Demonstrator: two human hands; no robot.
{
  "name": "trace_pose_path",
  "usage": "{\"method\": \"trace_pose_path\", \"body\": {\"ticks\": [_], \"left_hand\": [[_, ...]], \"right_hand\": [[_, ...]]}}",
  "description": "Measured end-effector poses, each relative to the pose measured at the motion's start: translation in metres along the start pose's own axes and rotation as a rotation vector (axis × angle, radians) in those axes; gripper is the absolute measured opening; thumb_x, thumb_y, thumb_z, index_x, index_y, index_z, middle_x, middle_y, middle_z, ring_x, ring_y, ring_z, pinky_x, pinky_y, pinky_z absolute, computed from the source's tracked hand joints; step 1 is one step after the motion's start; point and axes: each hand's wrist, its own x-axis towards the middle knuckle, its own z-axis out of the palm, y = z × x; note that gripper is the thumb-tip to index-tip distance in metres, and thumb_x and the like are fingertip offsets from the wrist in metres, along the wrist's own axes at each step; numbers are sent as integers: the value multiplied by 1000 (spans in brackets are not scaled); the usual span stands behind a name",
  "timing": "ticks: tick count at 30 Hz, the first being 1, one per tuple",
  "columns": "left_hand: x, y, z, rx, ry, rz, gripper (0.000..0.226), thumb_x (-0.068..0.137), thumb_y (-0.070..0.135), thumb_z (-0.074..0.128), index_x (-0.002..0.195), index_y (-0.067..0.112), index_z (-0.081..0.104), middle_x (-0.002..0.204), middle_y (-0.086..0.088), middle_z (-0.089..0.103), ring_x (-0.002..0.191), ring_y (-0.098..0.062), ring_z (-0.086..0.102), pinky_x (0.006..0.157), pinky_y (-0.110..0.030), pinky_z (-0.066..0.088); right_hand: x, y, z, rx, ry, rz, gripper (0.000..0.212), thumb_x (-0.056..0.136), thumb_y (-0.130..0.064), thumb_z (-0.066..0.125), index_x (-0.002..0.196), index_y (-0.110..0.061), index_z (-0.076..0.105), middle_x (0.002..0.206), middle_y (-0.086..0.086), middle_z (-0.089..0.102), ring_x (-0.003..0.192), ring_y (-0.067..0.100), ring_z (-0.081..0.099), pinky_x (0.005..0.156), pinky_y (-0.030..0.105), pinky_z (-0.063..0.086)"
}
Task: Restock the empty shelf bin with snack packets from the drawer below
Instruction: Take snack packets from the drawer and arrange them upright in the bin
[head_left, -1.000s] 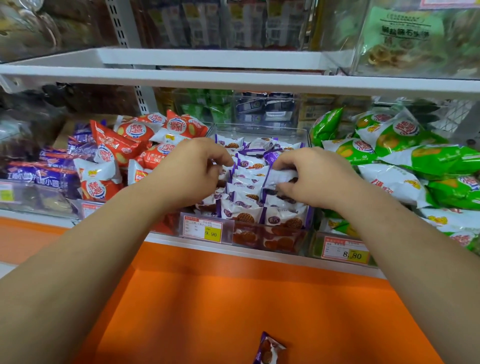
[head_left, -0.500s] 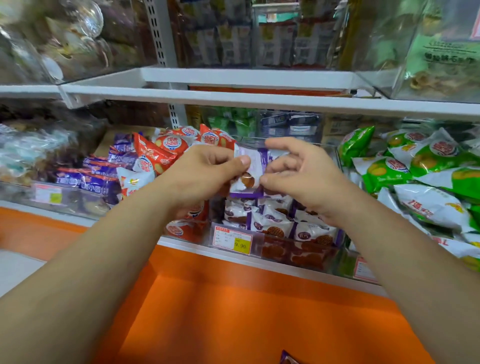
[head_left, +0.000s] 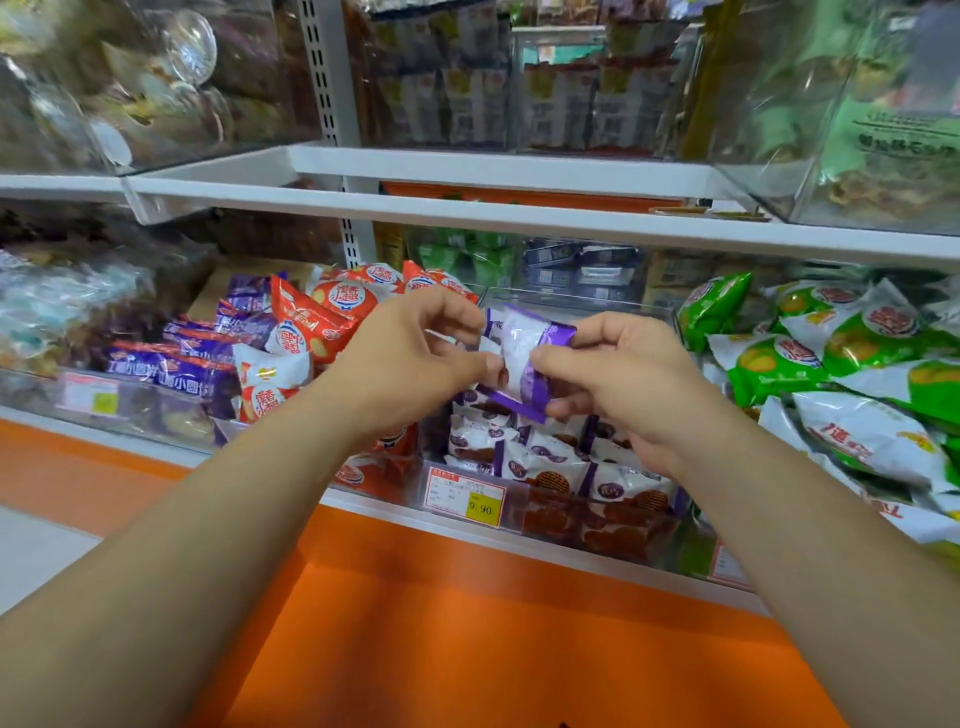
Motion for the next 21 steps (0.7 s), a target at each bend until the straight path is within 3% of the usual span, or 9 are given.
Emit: {"method": "trace_pose_path", "body": {"ticks": [4, 7, 9, 11, 15, 21], "left_hand": [[-8, 10, 7, 69, -168, 77, 35, 77, 25, 88, 109, 23, 73, 92, 1, 77, 85, -15, 74, 80, -29, 61], [-6, 6, 4, 30, -158, 93, 22, 84, 16, 82, 105, 19, 75, 92, -5, 78, 89, -26, 74, 84, -39, 62], [-6, 3, -1, -104, -189, 34, 19, 89, 9, 76, 108, 15, 75, 97, -9, 78, 94, -28, 75, 90, -40, 60], [-7, 3, -4, -221, -227, -27, 22, 90, 6, 74, 111, 12, 75, 104, -14, 77, 101, -33, 73, 94, -45, 59], [-8, 2, -4, -296, -237, -46, 32, 88, 3, 74, 119, 11, 72, 109, -13, 76, 107, -37, 71, 95, -49, 58], [-7, 2, -3, -414, -211, -76, 32, 86, -3, 73, 116, 6, 67, 106, -16, 76, 99, -34, 73, 90, -45, 60]], "right_hand": [[-3, -7, 8, 130, -43, 52, 33, 83, -15, 84, 105, 1, 64, 90, 19, 76, 69, 30, 74, 63, 34, 61], [-5, -14, 9, 122, -102, 75, 20, 94, -15, 72, 105, 0, 66, 79, 17, 72, 68, 30, 74, 71, 43, 64], [-4, -15, 3, 9, -2, 25, 8, 93, -6, 64, 100, -5, 67, 76, 14, 70, 66, 27, 74, 65, 44, 65], [-2, -15, -4, -15, 30, -17, 19, 90, 1, 65, 105, -11, 68, 86, 13, 67, 66, 26, 71, 58, 40, 62], [1, -11, -14, 43, -133, -9, 40, 89, 4, 70, 124, -14, 67, 109, 14, 69, 81, 29, 72, 65, 40, 62], [0, -8, -13, 45, -317, -41, 38, 82, 3, 76, 119, -6, 70, 104, 18, 77, 91, 29, 73, 82, 43, 61]]}}
